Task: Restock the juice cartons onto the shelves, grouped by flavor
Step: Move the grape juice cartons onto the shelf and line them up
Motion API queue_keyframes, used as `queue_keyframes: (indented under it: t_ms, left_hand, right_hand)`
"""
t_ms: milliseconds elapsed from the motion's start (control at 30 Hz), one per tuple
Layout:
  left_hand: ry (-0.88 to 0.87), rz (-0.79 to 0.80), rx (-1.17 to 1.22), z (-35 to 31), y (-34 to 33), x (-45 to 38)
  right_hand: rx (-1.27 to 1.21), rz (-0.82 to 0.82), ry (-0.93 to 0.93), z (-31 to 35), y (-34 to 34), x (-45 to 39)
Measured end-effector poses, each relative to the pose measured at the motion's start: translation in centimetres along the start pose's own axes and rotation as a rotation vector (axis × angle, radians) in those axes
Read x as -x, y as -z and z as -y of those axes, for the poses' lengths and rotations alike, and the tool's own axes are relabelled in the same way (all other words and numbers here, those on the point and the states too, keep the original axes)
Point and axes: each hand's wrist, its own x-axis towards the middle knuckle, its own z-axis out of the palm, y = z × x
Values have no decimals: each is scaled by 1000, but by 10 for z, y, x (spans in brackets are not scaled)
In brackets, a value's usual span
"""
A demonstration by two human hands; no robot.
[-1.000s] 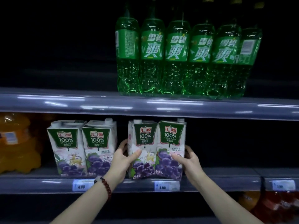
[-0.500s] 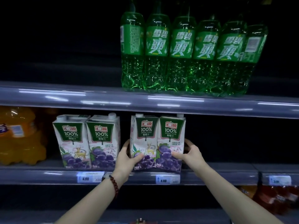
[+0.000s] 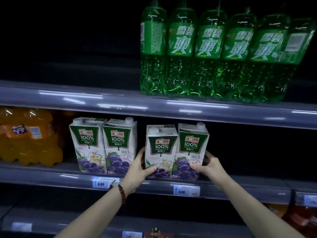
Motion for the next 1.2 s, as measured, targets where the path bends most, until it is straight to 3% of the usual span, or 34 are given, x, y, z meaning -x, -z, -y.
queue_keyframes:
  t_ms: [300,567,700,833,1000,1200]
  left_hand:
    - [25,-27,-216,-8,-1,1]
    - [-66,-335,-446,-8,-7,15]
    - [-92,-439,-633,-8,-2,20]
    - [-106,-508,-641,-8,6,24]
    - [-68,-514,-692,-8,18,24]
    - [22,-472,-745,-21,15,31]
  right_hand:
    - [5,-8,-14,6,-7,10]
    - [-26,-51,-44,2,-19,11]
    - [-22,-41,-41,1,-31,9]
    - [-23,-52,-58,1,-36,9]
    - [-2,-68,-85,10,-51,15]
    - [285,-241,-125,29,-65,38]
